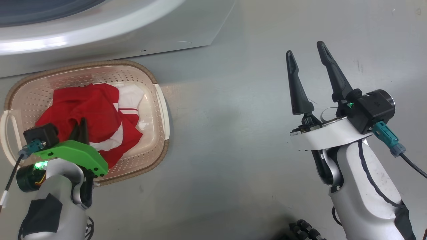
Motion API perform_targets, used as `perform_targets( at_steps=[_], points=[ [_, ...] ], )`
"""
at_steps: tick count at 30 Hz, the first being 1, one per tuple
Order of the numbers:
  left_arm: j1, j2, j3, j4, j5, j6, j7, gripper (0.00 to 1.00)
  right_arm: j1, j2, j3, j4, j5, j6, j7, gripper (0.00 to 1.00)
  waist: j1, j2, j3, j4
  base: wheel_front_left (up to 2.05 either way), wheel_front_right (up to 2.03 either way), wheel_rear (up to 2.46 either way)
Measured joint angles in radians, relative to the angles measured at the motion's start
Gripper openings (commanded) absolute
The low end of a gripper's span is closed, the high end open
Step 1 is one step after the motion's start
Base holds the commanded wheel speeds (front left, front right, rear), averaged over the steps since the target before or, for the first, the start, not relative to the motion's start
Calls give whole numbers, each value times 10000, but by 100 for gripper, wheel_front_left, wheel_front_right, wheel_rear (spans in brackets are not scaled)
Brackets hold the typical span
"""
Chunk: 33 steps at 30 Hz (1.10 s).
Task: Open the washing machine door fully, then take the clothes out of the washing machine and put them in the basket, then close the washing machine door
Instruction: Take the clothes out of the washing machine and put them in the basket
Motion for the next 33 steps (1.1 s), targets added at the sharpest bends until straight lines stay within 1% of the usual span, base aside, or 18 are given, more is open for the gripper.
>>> perform_targets(
  at_steps=[4, 5, 6, 7, 8, 9, 10, 11, 14, 16, 23, 28, 33],
  points=[
    [-277, -8, -21, 462, -10, -169, -6, 0, -37, -2, 25, 29, 2, -2, 0, 100, 0, 0, 28, 5, 0, 0, 0],
    [-355, -13, -27, 575, -10, -182, -40, 7, -57, -2, 27, 35, 2, -2, 0, 100, 0, 0, 29, 7, 0, 0, 0],
    [-430, -12, -52, 683, -10, -267, -40, 25, -78, -2, 27, 50, 4, -2, 0, 100, 0, 0, 27, 10, 0, 0, 0],
    [-503, -4, -107, 825, 4, -286, -31, 35, -103, -2, 27, 75, 12, -2, 0, 100, 0, 0, 20, 14, 0, 0, 0],
    [-560, 0, -173, 965, 35, -297, -33, 35, -127, -2, 23, 119, 12, -2, 0, 100, 0, 0, 2, 19, 0, 0, 0],
    [-590, -4, -203, 1089, 35, -357, -36, 47, -153, -2, 25, 176, 13, -2, 0, 100, 0, 0, -26, 26, 0, 0, 0],
    [-593, 0, -238, 1218, 40, -393, -69, 86, -175, -2, 29, 203, 15, -2, 0, 100, 0, 0, -64, 32, 0, 0, 0],
    [-593, 4, -265, 1335, 73, -395, -79, 100, -194, -2, 29, 217, 15, -2, 0, 100, 0, 0, -104, 37, 0, 0, 0],
    [-595, -4, -301, 1613, 111, -437, -180, 100, -198, -2, 29, 259, 63, -69, 0, 100, 0, 0, -246, 64, 0, 0, 0],
    [-595, 6, -360, 1776, 161, -510, -336, 100, -198, -4, 29, 330, 75, -69, 0, 100, 0, 0, -361, 87, 0, 0, 0],
    [-591, -15, -453, 2171, 364, -525, -815, 100, -194, -6, 19, 558, 75, -69, 0, 100, 0, 0, -862, 191, 0, 0, 0],
    [-564, -125, -529, 2188, 460, -598, -1296, 100, -91, -8, -84, 807, 73, -67, 0, 100, 0, 0, -1312, 303, 0, 0, 0],
    [-476, -295, -704, 2008, 646, -694, -1499, 100, 312, -8, -305, 1101, 50, -67, 0, 100, 0, 0, -1837, 476, 0, 0, 0]
  ],
)
